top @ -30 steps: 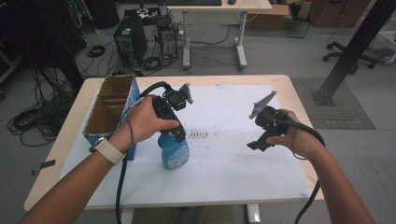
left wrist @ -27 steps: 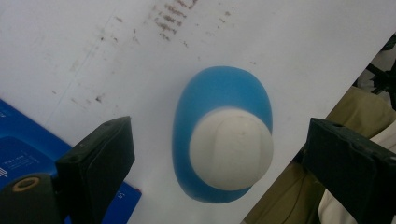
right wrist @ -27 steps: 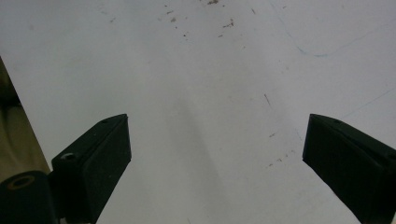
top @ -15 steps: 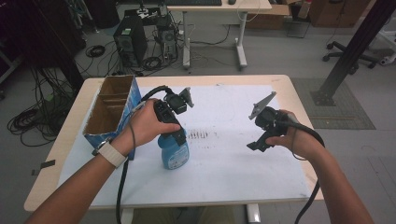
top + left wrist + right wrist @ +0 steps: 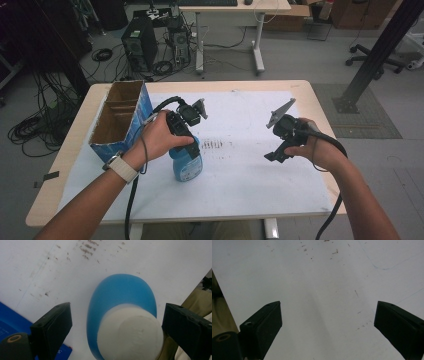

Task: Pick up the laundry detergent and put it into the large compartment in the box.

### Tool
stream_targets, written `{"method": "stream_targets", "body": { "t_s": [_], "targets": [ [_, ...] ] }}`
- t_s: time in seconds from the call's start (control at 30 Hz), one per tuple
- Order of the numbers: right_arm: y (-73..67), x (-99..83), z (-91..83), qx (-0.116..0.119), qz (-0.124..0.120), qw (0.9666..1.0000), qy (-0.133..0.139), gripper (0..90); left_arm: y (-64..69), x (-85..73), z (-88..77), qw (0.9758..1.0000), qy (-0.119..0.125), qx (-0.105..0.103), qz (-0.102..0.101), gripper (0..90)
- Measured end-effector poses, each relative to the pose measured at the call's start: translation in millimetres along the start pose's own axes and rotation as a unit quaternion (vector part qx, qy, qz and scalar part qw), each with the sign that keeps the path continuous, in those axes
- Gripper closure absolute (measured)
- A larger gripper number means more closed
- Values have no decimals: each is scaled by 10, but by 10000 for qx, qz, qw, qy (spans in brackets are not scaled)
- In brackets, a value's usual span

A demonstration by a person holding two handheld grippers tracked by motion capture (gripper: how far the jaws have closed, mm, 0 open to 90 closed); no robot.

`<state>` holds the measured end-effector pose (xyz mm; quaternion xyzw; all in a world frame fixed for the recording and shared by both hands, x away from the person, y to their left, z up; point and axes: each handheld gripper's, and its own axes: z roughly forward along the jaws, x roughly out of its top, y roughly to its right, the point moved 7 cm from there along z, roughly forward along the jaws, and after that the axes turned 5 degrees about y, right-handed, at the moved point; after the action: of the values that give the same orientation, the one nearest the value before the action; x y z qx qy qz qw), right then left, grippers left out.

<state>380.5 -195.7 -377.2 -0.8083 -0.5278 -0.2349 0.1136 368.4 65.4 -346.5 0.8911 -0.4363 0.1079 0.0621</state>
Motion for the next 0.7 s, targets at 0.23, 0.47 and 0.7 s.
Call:
{"method": "stream_targets", "body": {
  "t_s": [0.23,0.47,0.7],
  "targets": [
    [-1,3,12,19,-7,10000,-7,80,-5,5,40,10000,10,-17,-13,99],
    [2,-4,24,33,-6,10000,-11,80,-14,-9,101,10000,-36,-14,-14,106],
    [6,-10,23,20,6,10000,-25,80,-5,-15,130,10000,-59,-3,-17,122]
  ]
}}
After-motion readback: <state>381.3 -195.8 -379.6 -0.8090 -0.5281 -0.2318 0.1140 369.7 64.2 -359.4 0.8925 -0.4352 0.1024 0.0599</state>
